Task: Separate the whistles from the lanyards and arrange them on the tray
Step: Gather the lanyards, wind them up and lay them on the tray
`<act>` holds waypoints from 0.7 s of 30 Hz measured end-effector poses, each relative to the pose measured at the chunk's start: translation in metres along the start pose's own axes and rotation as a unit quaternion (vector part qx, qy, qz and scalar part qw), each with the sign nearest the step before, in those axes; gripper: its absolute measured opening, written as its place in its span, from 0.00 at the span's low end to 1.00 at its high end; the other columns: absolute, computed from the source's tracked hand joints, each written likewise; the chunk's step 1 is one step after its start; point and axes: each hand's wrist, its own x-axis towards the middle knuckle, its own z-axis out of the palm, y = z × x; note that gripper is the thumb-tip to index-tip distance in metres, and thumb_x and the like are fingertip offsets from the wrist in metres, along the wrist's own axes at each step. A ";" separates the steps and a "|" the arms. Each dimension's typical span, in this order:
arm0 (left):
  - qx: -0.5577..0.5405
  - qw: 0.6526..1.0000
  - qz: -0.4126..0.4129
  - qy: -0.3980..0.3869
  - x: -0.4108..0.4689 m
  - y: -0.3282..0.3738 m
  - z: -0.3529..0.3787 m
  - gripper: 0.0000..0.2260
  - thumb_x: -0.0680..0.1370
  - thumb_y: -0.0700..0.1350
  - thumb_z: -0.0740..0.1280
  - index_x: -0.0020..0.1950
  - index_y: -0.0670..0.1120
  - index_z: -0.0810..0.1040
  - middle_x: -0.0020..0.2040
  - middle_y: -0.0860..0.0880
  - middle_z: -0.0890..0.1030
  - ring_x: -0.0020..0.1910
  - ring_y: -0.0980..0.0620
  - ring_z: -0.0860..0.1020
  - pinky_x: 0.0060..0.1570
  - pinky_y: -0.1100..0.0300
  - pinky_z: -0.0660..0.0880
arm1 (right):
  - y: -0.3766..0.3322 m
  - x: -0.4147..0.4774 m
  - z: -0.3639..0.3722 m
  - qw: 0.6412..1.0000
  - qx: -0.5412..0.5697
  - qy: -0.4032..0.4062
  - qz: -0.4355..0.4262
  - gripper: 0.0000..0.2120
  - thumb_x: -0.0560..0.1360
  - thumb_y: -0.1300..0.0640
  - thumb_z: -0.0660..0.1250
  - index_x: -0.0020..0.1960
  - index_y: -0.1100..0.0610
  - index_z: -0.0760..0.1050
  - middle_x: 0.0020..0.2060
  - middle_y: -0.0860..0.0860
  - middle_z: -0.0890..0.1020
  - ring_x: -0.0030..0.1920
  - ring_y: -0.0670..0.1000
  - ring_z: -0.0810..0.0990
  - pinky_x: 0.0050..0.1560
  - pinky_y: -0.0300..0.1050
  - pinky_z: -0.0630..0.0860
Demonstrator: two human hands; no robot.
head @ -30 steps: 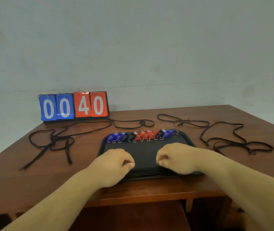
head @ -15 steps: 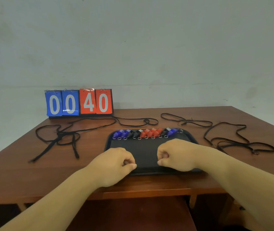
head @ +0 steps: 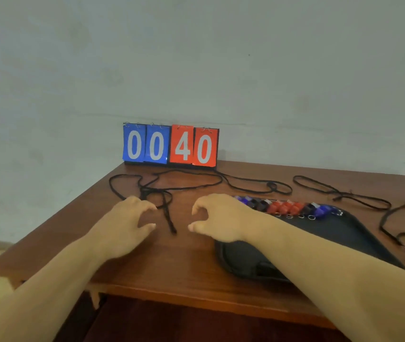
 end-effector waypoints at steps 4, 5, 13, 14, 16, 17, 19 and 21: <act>0.025 0.998 -0.044 0.029 0.005 -0.040 0.011 0.25 0.80 0.62 0.65 0.76 0.60 0.67 0.70 0.52 0.71 0.70 0.49 0.70 0.69 0.49 0.71 | -0.032 0.040 0.014 0.998 -0.031 -0.029 0.047 0.31 0.75 0.32 0.66 0.66 0.54 0.76 0.60 0.51 0.80 0.58 0.54 0.78 0.60 0.52 0.78; 0.027 0.998 -0.054 0.032 0.006 -0.045 0.013 0.25 0.80 0.63 0.64 0.76 0.60 0.68 0.70 0.52 0.71 0.69 0.48 0.70 0.68 0.49 0.72 | -0.037 0.047 0.018 0.997 -0.037 -0.032 0.052 0.30 0.75 0.32 0.66 0.64 0.55 0.77 0.58 0.52 0.81 0.56 0.54 0.79 0.59 0.53 0.79; 0.052 0.997 -0.045 0.039 0.010 -0.049 0.020 0.19 0.81 0.63 0.59 0.70 0.61 0.74 0.67 0.54 0.74 0.67 0.48 0.72 0.64 0.48 0.73 | -0.047 0.072 0.031 0.998 -0.051 -0.024 0.023 0.13 0.83 0.51 0.63 0.55 0.58 0.83 0.52 0.53 0.83 0.53 0.56 0.82 0.58 0.52 0.79; 0.049 0.997 -0.046 0.036 0.010 -0.050 0.020 0.19 0.81 0.63 0.59 0.70 0.61 0.74 0.67 0.54 0.74 0.67 0.49 0.72 0.64 0.48 0.73 | -0.047 0.071 0.029 0.999 -0.036 -0.018 0.023 0.11 0.83 0.52 0.63 0.54 0.57 0.82 0.52 0.52 0.83 0.52 0.54 0.82 0.58 0.51 0.79; 0.039 0.998 -0.047 0.031 0.010 -0.051 0.020 0.19 0.81 0.63 0.60 0.70 0.61 0.74 0.68 0.54 0.74 0.67 0.49 0.72 0.65 0.48 0.73 | -0.045 0.068 0.022 0.999 0.010 0.000 0.030 0.08 0.83 0.53 0.63 0.52 0.53 0.80 0.49 0.48 0.82 0.49 0.49 0.81 0.53 0.46 0.80; 0.035 0.998 -0.047 0.031 0.009 -0.051 0.020 0.19 0.81 0.63 0.60 0.70 0.61 0.74 0.68 0.54 0.74 0.68 0.49 0.72 0.66 0.48 0.73 | -0.045 0.066 0.018 0.999 0.034 0.010 0.033 0.06 0.83 0.53 0.63 0.51 0.51 0.79 0.47 0.46 0.82 0.47 0.46 0.81 0.49 0.42 0.79; 0.031 0.998 -0.046 0.032 0.008 -0.050 0.019 0.18 0.81 0.62 0.60 0.69 0.60 0.75 0.68 0.54 0.74 0.68 0.49 0.72 0.66 0.48 0.72 | -0.044 0.061 0.007 0.996 0.072 0.030 0.030 0.06 0.83 0.54 0.63 0.49 0.49 0.76 0.42 0.45 0.83 0.42 0.43 0.82 0.41 0.36 0.74; 0.027 0.998 -0.045 0.034 0.006 -0.049 0.018 0.18 0.81 0.62 0.61 0.69 0.60 0.75 0.67 0.54 0.74 0.67 0.50 0.72 0.66 0.49 0.72 | -0.044 0.054 -0.007 0.994 0.089 0.054 0.020 0.06 0.83 0.53 0.64 0.47 0.47 0.75 0.40 0.44 0.83 0.40 0.41 0.83 0.40 0.34 0.73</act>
